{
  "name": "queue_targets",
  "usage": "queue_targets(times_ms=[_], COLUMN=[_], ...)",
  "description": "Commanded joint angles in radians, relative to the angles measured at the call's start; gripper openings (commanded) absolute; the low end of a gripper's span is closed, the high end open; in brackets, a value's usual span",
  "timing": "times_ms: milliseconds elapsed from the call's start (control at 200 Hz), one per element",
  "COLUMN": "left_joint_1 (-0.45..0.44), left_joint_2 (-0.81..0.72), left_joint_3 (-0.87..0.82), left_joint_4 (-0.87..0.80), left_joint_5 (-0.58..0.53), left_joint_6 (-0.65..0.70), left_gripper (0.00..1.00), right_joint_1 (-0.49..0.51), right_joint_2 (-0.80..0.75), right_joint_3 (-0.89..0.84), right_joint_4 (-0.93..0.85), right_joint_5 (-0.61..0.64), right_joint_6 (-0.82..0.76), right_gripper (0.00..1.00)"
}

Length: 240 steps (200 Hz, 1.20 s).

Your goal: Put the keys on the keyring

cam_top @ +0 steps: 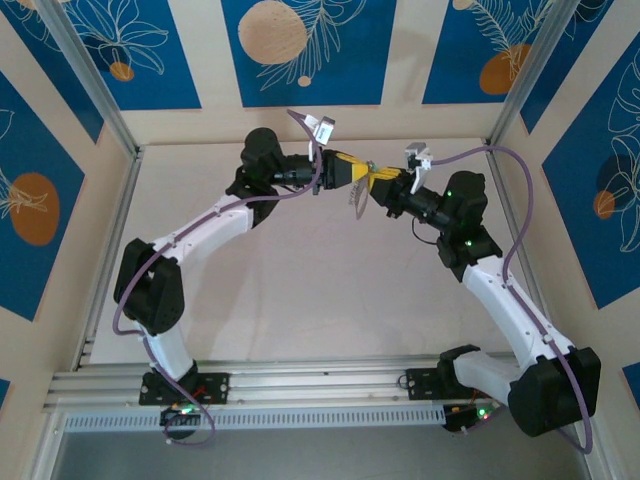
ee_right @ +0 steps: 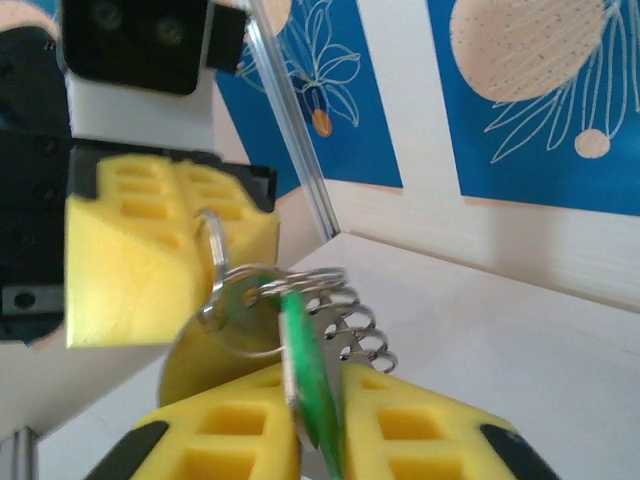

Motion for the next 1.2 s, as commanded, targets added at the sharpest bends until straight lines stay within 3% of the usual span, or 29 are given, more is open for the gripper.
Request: queue_targets(times_ms=[0,30,415,795,1150,1195], left_joint_1=[-0.016,-0.016,-0.015,-0.016,-0.016,-0.016], left_joint_2=[-0.028,-0.029,-0.035,-0.029,-0.033,-0.032], left_joint_3=[0.002,0.002,0.012,0.018,0.008,0.002], left_joint_4=[0.048,0.048,0.038,0.036,0.040,0.049], left_joint_5=[0.016,0.014,-0.001,-0.003,-0.016,-0.022], left_joint_6=[-0.025,-0.028,-0.012,-0.009,-0.003,-0.009], left_gripper=[0.00,0.00,0.00,0.00,0.00,0.00], right_joint_1=[0.004,0.003,0.010,0.029,-0.008,-0.011], right_joint_2=[-0.004,-0.003,0.002,0.055,0.045,0.038], right_joint_3=[0.026,0.027,0.019,0.101,0.086,0.087], right_joint_4=[-0.030,-0.037,-0.096,-0.272,-0.240,-0.245], right_joint_5=[-0.034,-0.044,-0.149,-0.259,-0.279,-0.269], right_joint_6=[-0.026,-0.029,-0.031,-0.125,-0.068,-0.058], right_gripper=[0.04,0.00,0.00,0.00,0.00,0.08])
